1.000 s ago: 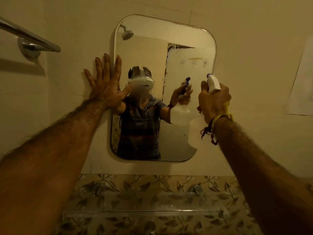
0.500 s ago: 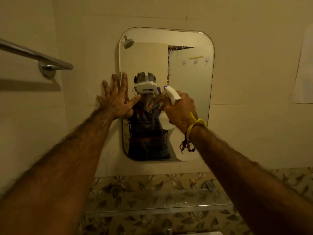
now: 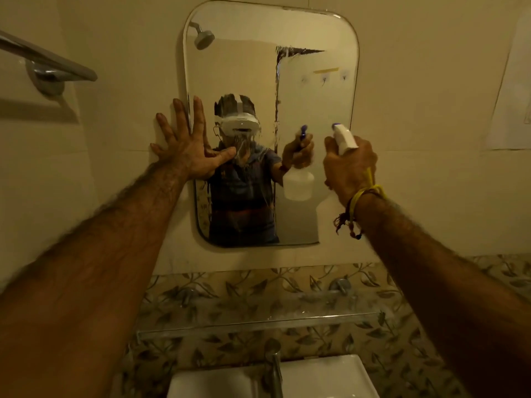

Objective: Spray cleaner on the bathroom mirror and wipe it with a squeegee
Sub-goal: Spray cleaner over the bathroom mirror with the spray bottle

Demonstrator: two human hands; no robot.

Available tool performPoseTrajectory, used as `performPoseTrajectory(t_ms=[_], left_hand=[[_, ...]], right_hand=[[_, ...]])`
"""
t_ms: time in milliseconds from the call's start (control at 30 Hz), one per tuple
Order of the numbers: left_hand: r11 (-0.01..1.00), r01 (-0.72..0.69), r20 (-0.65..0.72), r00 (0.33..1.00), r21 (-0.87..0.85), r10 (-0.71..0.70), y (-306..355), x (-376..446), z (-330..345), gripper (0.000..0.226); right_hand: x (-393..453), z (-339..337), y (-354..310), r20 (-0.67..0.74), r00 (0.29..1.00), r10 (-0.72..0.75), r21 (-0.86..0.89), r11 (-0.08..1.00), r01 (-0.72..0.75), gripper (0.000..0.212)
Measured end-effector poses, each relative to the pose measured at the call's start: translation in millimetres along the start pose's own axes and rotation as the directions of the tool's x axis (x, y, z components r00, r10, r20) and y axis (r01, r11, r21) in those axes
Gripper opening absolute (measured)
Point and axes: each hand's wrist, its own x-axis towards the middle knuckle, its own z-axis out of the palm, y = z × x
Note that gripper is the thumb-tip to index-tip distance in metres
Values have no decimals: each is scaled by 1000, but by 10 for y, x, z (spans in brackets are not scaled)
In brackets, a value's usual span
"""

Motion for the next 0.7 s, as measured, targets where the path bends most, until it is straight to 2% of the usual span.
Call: performPoseTrajectory(t_ms=[67,233,300,367,467,533,633,700], left_hand=[[1000,-2,7,1000,22,1,1,-3,10,138],[999,-26,22,999,36,25,-6,-63,-18,140],[998,-38,28,999,49,37,-33,-112,0,139],[998,-49,35,998,50,48,-69,-192,64,138],[996,-61,41,997,68,58,-133,-324,222,135],[995,-68,41,997,75,65,-177,-381,314,134],[994,-74,34,997,76,71,-244,-435,417,133],[995,-71,27,997,66,70,-283,-475,484,133]], right_hand=[[35,-72,103,-39,999,34,-20,999,-35,36],[-12,-136,294,-35,998,58,-55,997,-60,24],[-83,-104,309,5,999,33,-73,997,-32,28],[-170,-36,295,103,995,5,-62,998,2,36],[-326,95,254,231,969,-87,-52,994,101,32],[-448,183,224,275,944,-182,-64,976,206,26],[-618,317,214,342,885,-314,-79,929,360,29],[-696,392,253,378,870,-315,-98,921,376,32]])
